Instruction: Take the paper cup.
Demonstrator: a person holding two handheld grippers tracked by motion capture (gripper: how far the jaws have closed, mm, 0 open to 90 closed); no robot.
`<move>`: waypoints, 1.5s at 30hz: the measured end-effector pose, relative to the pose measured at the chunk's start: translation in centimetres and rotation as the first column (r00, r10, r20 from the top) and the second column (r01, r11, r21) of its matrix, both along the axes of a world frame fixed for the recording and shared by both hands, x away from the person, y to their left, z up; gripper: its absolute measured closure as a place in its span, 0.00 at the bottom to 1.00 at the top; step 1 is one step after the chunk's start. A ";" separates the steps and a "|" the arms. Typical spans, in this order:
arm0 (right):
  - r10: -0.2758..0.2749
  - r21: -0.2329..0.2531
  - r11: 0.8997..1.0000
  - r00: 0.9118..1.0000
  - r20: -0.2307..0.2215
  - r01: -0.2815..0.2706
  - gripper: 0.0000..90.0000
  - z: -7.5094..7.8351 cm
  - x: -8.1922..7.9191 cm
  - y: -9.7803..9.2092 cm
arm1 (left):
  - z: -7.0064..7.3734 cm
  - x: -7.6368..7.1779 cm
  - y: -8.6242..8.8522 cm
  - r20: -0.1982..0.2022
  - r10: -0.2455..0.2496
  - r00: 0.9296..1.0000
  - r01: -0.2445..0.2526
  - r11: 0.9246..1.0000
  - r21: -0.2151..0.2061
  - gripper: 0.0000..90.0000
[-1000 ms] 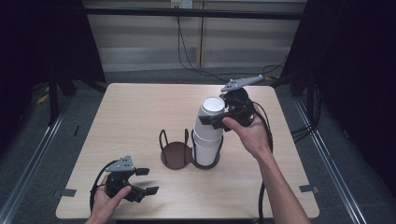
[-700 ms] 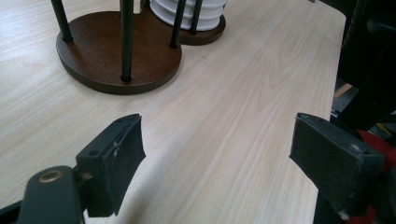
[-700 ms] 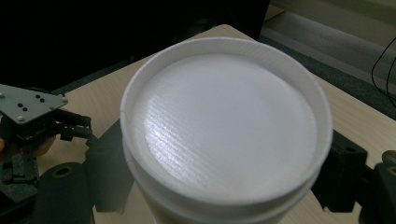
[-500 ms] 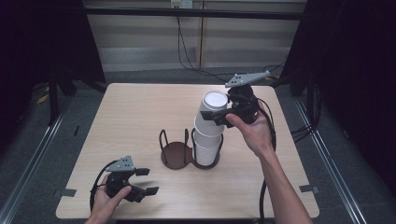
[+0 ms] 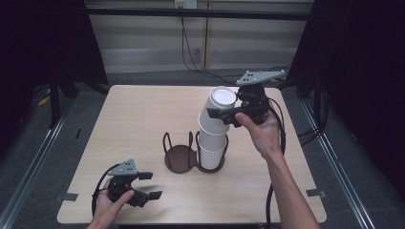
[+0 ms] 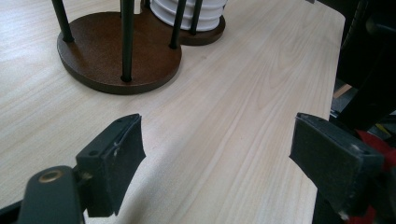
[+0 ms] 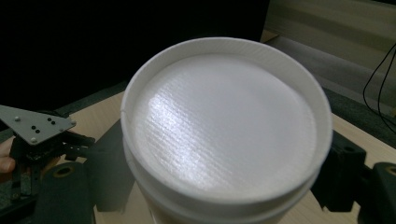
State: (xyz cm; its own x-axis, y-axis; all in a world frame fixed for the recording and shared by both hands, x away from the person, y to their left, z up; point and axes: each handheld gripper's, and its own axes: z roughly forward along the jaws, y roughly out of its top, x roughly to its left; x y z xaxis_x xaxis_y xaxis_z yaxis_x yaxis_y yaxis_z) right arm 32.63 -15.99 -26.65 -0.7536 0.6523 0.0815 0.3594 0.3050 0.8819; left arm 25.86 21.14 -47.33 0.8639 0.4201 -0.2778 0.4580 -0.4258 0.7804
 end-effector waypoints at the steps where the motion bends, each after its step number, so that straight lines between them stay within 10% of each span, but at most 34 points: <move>1: 0.002 0.008 1.000 1.000 0.006 -0.002 0.25 0.1 -0.1 -0.1 | 0.0 0.0 0.0 0.000 0.001 1.000 -0.001 1.000 0.000 0.19; 45: -0.017 0.232 0.973 0.994 0.112 -0.010 0.25 1.8 -2.2 -3.4 | 0.2 0.0 0.2 0.013 0.013 1.000 -0.013 1.000 -0.023 0.19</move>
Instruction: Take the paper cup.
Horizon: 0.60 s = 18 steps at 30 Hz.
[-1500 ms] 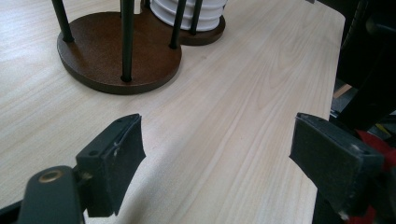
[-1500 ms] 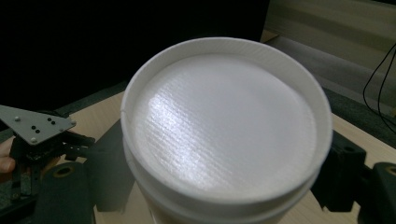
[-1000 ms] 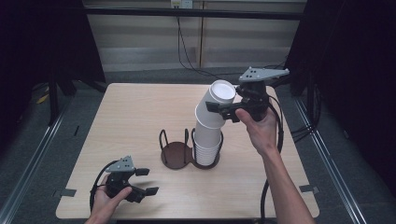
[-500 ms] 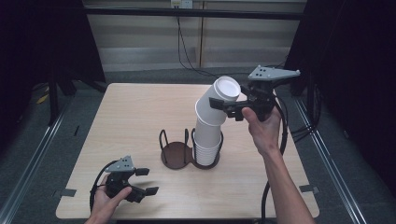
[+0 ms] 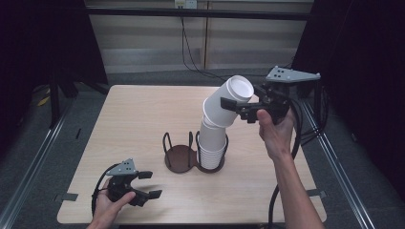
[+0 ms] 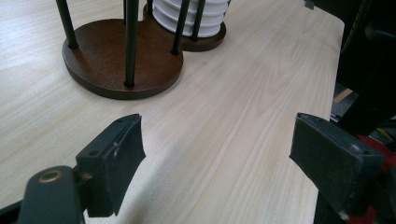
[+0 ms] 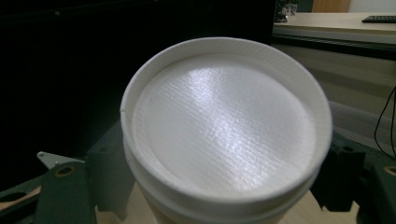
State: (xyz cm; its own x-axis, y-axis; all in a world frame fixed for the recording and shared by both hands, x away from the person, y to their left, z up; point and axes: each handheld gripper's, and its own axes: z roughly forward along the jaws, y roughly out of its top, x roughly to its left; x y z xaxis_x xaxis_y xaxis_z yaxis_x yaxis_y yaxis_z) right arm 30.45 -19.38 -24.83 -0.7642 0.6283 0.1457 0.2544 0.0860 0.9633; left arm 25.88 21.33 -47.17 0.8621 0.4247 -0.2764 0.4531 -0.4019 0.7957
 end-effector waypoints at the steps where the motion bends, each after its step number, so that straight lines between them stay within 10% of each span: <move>1: -0.001 -0.001 1.000 1.000 0.002 0.001 0.25 0.0 -0.1 -0.1 | 0.0 0.0 0.0 0.006 0.000 1.000 0.000 1.000 0.000 0.19; 18: -0.013 -0.004 1.000 1.000 -0.017 0.013 0.25 -0.8 -2.1 -1.9 | 1.1 0.1 -0.7 0.071 0.035 0.997 -0.031 0.998 -0.056 0.18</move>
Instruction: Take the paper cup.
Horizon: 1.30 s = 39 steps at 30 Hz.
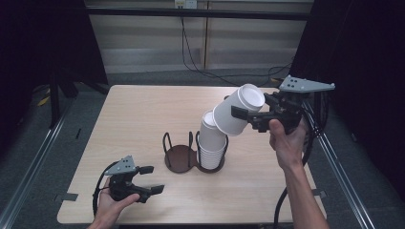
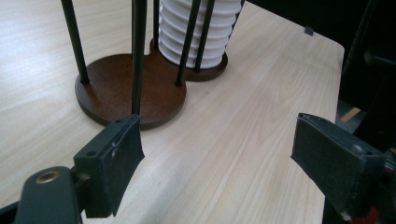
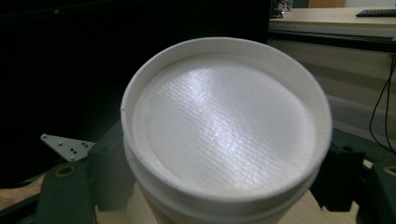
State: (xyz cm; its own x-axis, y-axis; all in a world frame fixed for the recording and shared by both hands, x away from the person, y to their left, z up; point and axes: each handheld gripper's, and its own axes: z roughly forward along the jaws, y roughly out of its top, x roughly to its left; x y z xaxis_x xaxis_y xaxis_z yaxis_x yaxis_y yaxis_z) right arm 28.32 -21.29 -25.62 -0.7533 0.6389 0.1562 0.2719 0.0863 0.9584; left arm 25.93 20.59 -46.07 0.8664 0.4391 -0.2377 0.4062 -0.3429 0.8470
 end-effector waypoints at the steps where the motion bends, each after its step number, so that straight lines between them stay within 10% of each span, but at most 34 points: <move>1: 0.002 -0.002 1.000 1.000 0.001 -0.002 0.25 -0.1 -0.1 0.0 | 0.1 0.0 -0.1 0.002 0.001 1.000 -0.001 1.000 -0.004 0.18; 39: 0.095 -0.047 0.994 0.992 -0.084 -0.099 0.26 -5.5 -4.3 1.4 | 4.8 0.6 -5.5 0.104 -0.141 0.984 0.155 0.979 -0.132 0.18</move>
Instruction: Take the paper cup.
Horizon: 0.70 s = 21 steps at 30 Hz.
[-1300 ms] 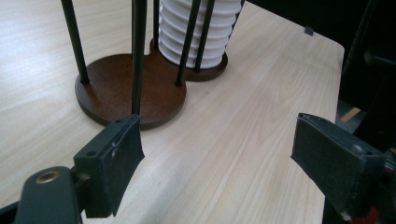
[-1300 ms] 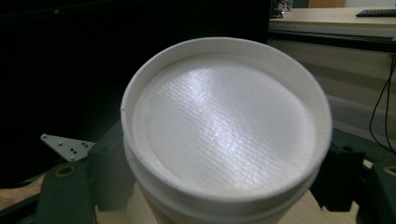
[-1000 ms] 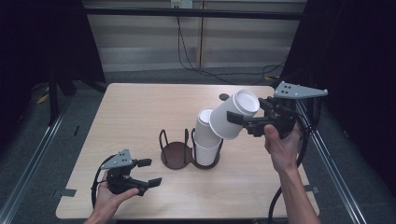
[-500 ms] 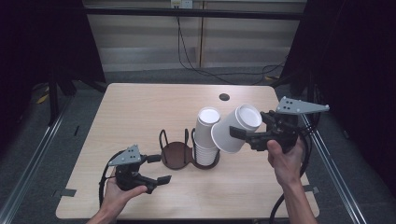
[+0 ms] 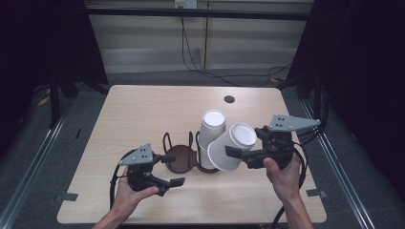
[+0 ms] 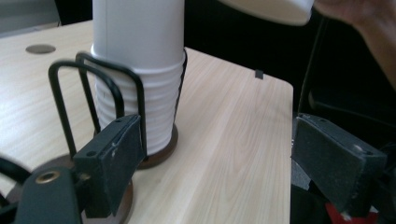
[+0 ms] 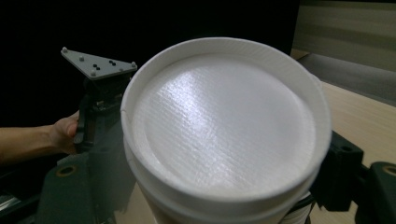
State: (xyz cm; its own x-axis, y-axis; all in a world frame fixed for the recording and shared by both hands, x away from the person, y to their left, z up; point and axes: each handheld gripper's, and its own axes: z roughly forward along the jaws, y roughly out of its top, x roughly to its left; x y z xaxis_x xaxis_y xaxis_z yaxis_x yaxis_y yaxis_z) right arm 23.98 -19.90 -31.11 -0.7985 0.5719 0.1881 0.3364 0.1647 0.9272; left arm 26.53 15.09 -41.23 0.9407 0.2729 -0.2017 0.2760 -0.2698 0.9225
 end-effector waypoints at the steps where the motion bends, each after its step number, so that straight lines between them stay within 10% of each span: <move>1: 0.005 -0.003 1.000 1.000 -0.003 -0.005 0.26 -0.2 0.0 0.2 | 0.2 0.0 -0.1 0.002 -0.006 1.000 0.006 1.000 -0.007 0.18; 21: 0.085 -0.028 0.996 0.995 -0.058 -0.087 0.26 -3.2 0.4 3.5 | 0.8 -0.1 -1.7 0.040 -0.073 0.997 0.075 0.995 -0.064 0.18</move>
